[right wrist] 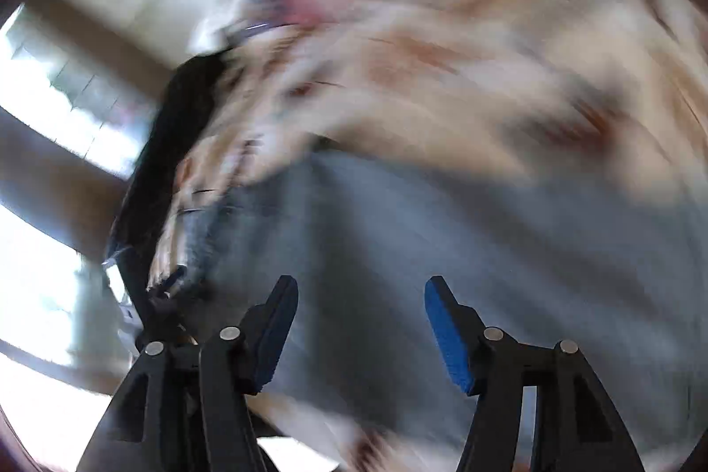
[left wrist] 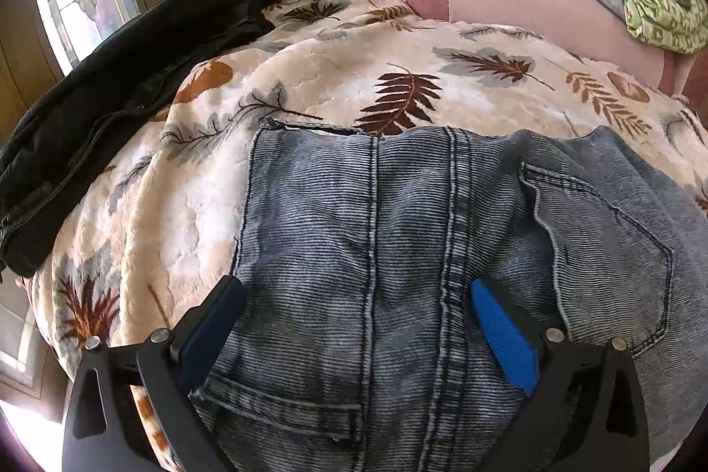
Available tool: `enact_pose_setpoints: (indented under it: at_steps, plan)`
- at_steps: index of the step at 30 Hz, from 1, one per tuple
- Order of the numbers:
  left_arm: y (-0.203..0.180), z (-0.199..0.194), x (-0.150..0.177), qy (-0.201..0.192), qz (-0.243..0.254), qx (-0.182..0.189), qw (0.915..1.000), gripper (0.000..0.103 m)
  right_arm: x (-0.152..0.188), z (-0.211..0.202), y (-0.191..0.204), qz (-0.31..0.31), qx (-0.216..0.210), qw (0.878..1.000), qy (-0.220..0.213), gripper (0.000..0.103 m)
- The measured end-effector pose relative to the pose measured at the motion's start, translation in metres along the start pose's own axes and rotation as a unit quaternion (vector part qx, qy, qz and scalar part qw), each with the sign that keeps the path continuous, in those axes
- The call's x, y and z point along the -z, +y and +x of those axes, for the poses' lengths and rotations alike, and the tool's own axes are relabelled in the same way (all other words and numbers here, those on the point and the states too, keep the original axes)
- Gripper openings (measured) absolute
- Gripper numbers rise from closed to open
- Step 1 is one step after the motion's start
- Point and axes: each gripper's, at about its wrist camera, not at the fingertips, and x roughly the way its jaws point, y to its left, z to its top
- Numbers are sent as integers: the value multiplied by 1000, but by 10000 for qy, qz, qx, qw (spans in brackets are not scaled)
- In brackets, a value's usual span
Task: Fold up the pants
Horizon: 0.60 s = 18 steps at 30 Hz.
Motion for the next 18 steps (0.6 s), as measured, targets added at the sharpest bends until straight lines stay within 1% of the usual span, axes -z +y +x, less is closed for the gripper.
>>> enact_pose_setpoints:
  at_steps: [1,2,3,4,5,6,7,8,9,10,11,12,14,16,18]
  plan:
    - [1,1,0,18,11,24,10000,103,11,-8,-30,340,284,9990,8,63]
    - [2,3,-1,31,44,39,10000,103,23,-19,-70,814,842,9931,-20,63]
    - [2,3,-1,23,64,50,10000,103,30,-29,-97,1050,994,9894,-129,52]
    - [2,3,-1,21,89,41,9999,103,34,-40,-115,1283,633,9894,-250,42]
    - [1,3,-1,18,108,31,9999,103,39,-56,-130,1663,463,9841,-408,43]
    - [1,3,-1,15,104,21,9999,103,42,-69,-133,1716,506,9821,-584,49]
    - [1,3,-1,13,95,14,10000,103,46,-84,-131,1618,512,9820,-832,55]
    - [1,2,-1,2,77,1,10000,103,53,-102,-128,1571,380,9807,-1104,58]
    - [0,1,-1,-23,89,-25,10000,103,60,-111,-127,1613,215,9791,-1218,65]
    - [0,0,-1,-35,97,-40,9999,103,70,-118,-127,1716,32,9766,-1294,67]
    - [0,-3,-1,-38,72,-76,9999,103,82,-121,-129,1867,-102,9734,-1322,67]
    - [0,-7,-1,-64,41,-116,9999,103,95,-118,-132,2044,-225,9706,-1254,67]
    - [-2,-18,-1,-154,7,-200,9997,103,110,-110,-141,2331,-464,9653,-1085,67]
    - [-6,-36,0,-359,34,-111,9993,103,124,-94,-150,2740,-526,9553,-978,67]
    - [-10,-50,1,-560,24,90,9984,103,126,-92,-160,2949,-460,9472,-1172,67]
